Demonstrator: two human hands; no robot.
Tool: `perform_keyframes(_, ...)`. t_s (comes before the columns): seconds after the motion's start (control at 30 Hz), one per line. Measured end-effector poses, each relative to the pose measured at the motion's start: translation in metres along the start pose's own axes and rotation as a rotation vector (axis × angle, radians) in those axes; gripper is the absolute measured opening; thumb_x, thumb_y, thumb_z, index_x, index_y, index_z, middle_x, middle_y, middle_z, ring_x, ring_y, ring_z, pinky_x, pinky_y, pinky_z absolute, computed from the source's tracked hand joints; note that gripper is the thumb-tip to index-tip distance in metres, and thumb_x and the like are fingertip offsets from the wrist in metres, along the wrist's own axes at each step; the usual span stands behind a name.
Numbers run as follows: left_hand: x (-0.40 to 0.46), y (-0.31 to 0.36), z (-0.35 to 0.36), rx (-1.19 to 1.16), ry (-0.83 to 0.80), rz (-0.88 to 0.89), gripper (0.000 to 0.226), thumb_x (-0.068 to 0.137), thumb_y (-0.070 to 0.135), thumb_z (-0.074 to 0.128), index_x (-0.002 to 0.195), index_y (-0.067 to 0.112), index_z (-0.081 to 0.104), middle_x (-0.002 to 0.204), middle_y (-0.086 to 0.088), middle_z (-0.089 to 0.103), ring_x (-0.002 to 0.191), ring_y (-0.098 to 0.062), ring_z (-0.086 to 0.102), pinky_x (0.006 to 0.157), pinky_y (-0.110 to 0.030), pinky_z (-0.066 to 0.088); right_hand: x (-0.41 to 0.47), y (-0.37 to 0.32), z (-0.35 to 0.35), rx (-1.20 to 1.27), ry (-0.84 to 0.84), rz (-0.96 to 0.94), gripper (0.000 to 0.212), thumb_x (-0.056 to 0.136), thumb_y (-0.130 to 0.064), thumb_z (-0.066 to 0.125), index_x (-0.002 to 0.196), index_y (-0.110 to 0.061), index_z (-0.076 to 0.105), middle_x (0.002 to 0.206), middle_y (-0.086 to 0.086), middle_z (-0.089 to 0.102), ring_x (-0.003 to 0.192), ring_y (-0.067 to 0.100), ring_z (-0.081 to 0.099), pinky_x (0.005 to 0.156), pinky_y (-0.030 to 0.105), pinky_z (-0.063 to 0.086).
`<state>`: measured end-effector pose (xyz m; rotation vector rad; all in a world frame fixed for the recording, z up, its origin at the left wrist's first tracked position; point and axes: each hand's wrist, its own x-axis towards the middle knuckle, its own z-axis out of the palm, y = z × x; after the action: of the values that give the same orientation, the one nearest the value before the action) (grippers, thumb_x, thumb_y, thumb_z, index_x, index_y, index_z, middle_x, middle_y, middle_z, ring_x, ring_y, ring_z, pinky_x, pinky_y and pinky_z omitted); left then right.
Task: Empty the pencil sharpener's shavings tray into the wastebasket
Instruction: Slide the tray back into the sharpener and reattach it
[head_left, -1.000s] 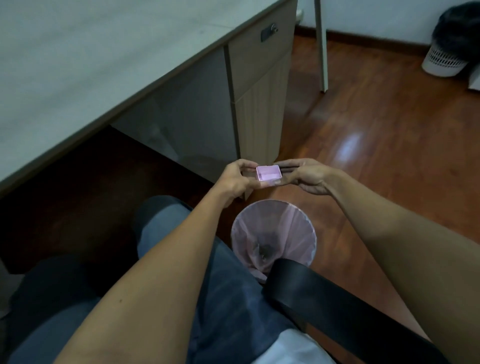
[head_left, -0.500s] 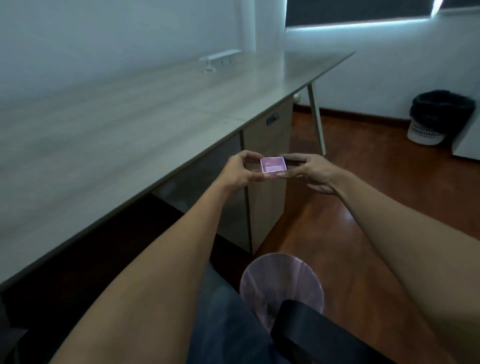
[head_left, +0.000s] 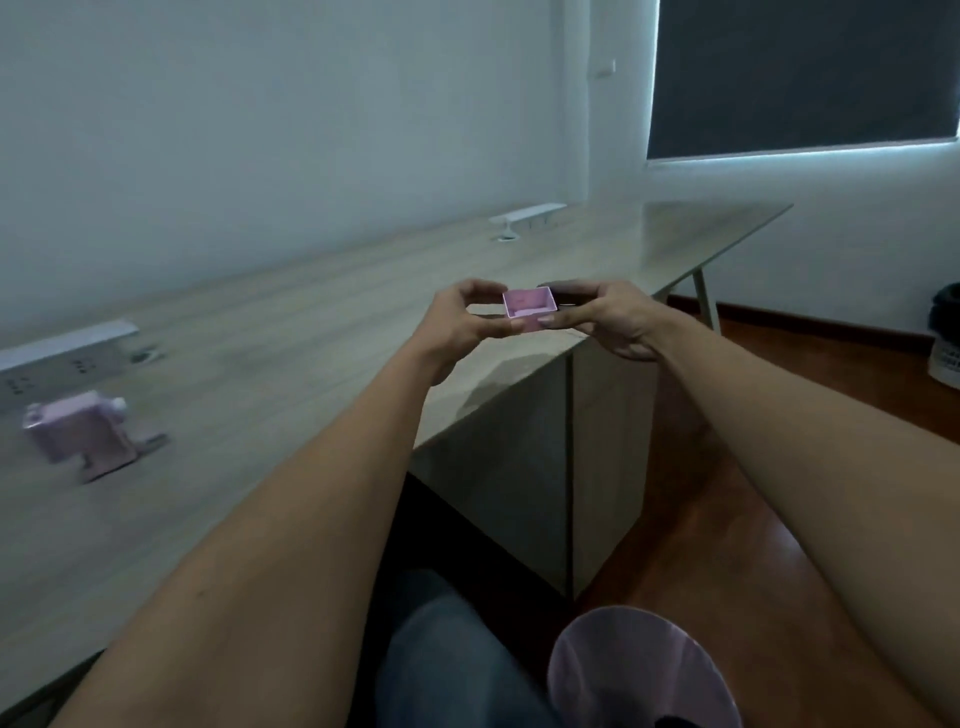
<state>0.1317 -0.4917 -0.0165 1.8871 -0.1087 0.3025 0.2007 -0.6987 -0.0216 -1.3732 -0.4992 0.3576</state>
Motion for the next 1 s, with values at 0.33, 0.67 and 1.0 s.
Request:
perform_keyframes(0.33, -0.034, 0.0, -0.135, 0.025, 0.232, -0.041, 0.063, 0.074, 0.006, 0.086, 0.131, 0.004, 0.06, 0.128, -0.005, 0.066, 0.096, -0.017, 0.073, 0.101, -0.035, 0.052, 0.081, -0.007, 0.13, -0.018, -0.254, -0.028, 0.058, 0.075, 0.015, 0.075, 0.13, 0.003, 0.062, 0.122, 0.017, 0.072, 0.112, 0.02, 0.071, 0.097, 0.025, 0.052)
perform_keyframes(0.67, -0.102, -0.015, -0.272, 0.094, 0.531, -0.086, 0.058, 0.073, 0.011, 0.087, 0.126, 0.008, 0.064, 0.122, -0.003, 0.071, 0.117, -0.019, 0.066, 0.106, -0.036, 0.049, 0.132, 0.002, 0.294, 0.002, -0.539, -0.016, 0.045, 0.077, 0.015, 0.073, 0.119, -0.002, 0.069, 0.121, 0.016, 0.073, 0.112, 0.019, 0.07, 0.102, 0.026, 0.049)
perform_keyframes(1.0, -0.176, -0.02, -0.368, 0.125, 0.68, -0.139, 0.058, 0.078, 0.006, 0.083, 0.131, 0.004, 0.061, 0.127, -0.011, 0.068, 0.116, -0.022, 0.067, 0.091, -0.021, 0.055, 0.141, 0.012, 0.422, -0.015, -0.762, -0.032, 0.047, 0.081, 0.011, 0.072, 0.128, 0.005, 0.064, 0.124, 0.016, 0.071, 0.114, 0.019, 0.07, 0.097, 0.021, 0.053)
